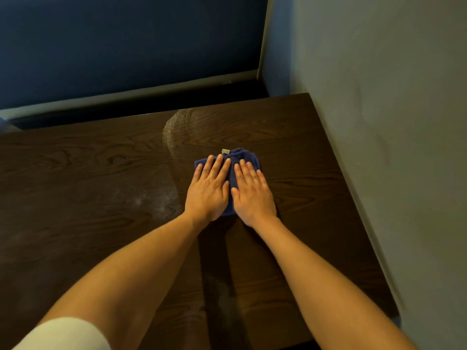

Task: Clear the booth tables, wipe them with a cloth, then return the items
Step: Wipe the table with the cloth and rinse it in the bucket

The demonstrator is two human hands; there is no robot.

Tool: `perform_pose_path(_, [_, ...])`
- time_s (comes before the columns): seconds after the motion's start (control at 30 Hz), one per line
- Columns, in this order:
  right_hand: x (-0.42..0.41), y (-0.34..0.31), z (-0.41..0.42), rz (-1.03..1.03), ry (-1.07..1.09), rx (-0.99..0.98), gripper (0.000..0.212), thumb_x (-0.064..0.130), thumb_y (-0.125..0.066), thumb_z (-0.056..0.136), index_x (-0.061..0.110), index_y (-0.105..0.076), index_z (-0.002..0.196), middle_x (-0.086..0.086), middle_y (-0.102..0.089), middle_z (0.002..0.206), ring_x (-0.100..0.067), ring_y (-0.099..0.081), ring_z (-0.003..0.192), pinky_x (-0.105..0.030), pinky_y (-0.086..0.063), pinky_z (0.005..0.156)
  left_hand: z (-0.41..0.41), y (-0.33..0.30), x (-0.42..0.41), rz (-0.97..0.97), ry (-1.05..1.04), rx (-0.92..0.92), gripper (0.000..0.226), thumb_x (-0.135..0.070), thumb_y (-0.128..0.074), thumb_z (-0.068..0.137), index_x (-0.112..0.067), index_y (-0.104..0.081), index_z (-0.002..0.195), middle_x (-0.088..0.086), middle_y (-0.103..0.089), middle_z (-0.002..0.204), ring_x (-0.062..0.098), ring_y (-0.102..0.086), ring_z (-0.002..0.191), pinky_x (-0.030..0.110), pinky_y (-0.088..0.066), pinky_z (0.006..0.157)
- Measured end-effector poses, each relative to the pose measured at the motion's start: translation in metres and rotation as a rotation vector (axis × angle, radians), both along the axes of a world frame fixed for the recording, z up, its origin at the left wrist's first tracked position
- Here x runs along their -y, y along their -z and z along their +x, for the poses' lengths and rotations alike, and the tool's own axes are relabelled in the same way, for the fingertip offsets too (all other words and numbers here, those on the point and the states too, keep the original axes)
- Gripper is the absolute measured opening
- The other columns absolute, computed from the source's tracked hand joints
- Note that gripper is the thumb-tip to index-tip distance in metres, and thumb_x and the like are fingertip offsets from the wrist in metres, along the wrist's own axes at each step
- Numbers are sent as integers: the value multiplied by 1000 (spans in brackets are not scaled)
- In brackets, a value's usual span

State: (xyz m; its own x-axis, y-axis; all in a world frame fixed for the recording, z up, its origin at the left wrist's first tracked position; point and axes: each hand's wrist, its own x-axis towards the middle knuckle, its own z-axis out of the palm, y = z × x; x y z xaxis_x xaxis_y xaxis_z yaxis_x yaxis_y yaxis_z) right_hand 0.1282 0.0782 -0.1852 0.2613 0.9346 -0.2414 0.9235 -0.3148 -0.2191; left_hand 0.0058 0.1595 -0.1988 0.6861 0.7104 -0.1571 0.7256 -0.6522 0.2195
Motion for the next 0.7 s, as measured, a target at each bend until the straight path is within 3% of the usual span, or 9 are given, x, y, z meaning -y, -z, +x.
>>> perform_pose_path(0.3, [9,-5,-27,-65,141,36,61,38,-20,108,16,5,159,-1,8,167,-14,8,154,-35,6,123,-13,-1,2,-41,80,32,58,-38,-19,108,-24,-2,161,0,4,169,18,13,154,40,8,125])
perform_pose_path(0.7, [101,-5,-120,-48,385,23,58,36,-18,108,17,5,158,0,7,167,-12,9,153,-33,5,123,-77,-2,68,-71,310,20,60,-41,-16,106,-24,-2,161,1,2,170,21,12,155,44,4,126])
